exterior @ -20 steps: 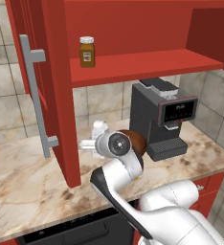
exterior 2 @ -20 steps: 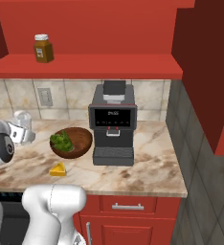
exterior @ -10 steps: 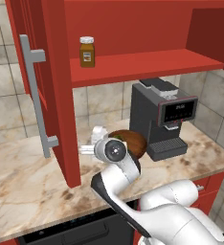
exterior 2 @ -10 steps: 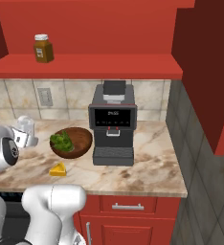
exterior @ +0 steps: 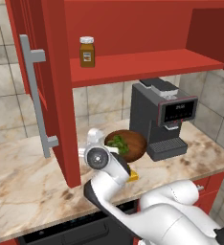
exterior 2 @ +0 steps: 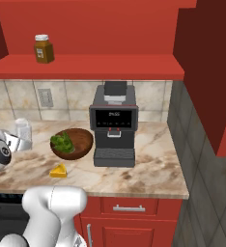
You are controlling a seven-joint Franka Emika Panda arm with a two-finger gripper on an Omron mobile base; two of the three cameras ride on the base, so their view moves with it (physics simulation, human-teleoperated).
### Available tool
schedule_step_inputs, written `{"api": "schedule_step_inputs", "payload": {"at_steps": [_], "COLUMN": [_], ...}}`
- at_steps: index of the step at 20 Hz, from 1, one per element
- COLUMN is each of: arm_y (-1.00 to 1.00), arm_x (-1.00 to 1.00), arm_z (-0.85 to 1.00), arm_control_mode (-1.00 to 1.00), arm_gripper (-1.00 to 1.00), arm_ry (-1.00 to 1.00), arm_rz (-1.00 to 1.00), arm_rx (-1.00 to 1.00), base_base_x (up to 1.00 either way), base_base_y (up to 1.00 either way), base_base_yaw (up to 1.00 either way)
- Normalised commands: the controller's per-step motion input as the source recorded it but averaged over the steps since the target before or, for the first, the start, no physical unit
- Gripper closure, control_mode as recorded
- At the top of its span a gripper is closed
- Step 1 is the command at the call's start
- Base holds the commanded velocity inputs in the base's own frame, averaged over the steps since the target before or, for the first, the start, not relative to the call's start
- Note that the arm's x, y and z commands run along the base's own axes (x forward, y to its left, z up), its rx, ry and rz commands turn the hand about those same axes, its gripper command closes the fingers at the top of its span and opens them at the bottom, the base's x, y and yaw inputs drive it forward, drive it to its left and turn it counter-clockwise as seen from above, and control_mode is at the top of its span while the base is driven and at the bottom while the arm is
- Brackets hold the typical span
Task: Pick the cheese from the fridge and the cheese grater from the cabinet and place them next to the salad bowl.
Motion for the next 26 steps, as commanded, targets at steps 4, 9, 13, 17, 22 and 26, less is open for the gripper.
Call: {"api": "schedule_step_inputs", "payload": {"at_steps": [4,9,13,17,22,26], "arm_y": [0.12,0.00,0.05,0.04,0.00,0.00], "arm_x": [0.00,0.00,0.00,0.06,0.10,0.19], "arm_z": [0.00,0.00,-0.04,-0.16,-0.23,-0.09], "arm_control_mode": [-1.00,-1.00,-1.00,-1.00,-1.00,-1.00], "arm_gripper": [1.00,1.00,1.00,1.00,1.00,1.00], "arm_ry": [0.00,0.00,0.00,0.00,0.00,0.00], "arm_rz": [-0.10,-0.12,-0.16,-0.15,-0.09,-0.05], "arm_rx": [-0.05,-0.07,-0.05,-0.04,-0.01,-0.05], "base_base_x": [0.00,0.00,0.00,0.00,0.00,0.00], "base_base_y": [0.00,0.00,0.00,0.00,0.00,0.00], "base_base_yaw": [0.00,0.00,0.00,0.00,0.00,0.00]}}
